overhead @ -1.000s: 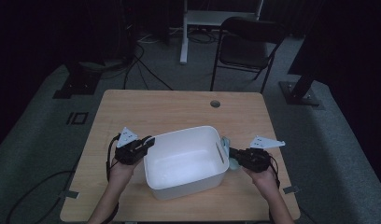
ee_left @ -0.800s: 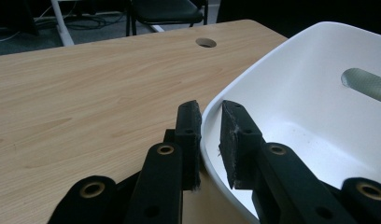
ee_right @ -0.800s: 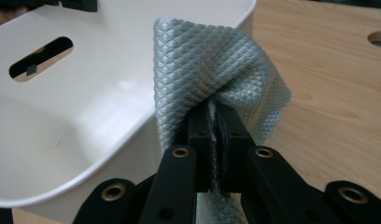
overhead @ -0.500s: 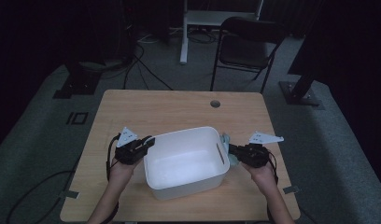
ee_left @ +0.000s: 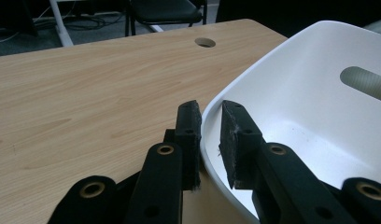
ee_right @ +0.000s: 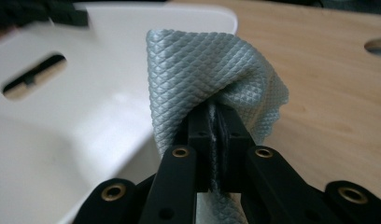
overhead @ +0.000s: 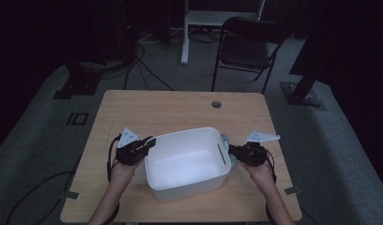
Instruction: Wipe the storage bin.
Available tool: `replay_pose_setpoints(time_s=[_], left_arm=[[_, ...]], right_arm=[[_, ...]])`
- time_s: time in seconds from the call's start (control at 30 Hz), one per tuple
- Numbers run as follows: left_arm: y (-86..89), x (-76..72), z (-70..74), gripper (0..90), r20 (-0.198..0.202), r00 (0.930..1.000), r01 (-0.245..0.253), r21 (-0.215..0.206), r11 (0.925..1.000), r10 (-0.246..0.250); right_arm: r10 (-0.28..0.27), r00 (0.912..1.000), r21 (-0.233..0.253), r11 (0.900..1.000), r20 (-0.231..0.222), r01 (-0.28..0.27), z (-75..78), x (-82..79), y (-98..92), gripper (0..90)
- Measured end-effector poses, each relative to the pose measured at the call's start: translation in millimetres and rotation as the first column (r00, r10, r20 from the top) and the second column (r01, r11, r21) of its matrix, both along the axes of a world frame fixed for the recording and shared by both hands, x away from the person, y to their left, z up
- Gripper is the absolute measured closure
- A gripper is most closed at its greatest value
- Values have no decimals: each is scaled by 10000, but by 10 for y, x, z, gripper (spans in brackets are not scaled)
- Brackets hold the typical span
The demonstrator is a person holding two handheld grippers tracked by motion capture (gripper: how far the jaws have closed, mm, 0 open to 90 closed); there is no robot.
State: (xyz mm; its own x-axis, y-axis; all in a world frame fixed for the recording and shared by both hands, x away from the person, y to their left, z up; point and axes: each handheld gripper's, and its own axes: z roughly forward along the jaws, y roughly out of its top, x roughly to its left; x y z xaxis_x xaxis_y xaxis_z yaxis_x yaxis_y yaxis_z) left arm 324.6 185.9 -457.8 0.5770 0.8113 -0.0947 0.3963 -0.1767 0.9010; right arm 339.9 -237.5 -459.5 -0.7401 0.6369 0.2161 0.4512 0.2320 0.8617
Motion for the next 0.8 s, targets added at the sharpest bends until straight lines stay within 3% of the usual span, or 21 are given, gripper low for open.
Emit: replay_pose_setpoints(time_s=[0.13, 0.4, 0.47, 0.63, 0.8], left_arm=[[-5, -1, 0, 783, -13, 10000, 1, -10, 10000, -1], [-11, -4, 0, 783, 5, 10000, -62, 10, 10000, 62], [-9, -3, 1, 783, 4, 10000, -43, 17, 10000, 43], [-14, -1, 1, 783, 5, 10000, -27, 42, 10000, 27], [-21, -4, 2, 783, 0, 9999, -107, 56, 9999, 107]], right_arm=[[-27, 9998, 106, 9999, 177, 25, 82, 37, -3, 861], [-70, 9999, 81, 9999, -139, 71, -44, 113, 40, 861], [-97, 9999, -98, 9999, -101, 96, -17, 112, 49, 861], [-104, 9999, 176, 9998, 69, 102, 84, 140, 25, 861], [-142, 9999, 62, 9999, -98, 142, 5, 171, 68, 862]])
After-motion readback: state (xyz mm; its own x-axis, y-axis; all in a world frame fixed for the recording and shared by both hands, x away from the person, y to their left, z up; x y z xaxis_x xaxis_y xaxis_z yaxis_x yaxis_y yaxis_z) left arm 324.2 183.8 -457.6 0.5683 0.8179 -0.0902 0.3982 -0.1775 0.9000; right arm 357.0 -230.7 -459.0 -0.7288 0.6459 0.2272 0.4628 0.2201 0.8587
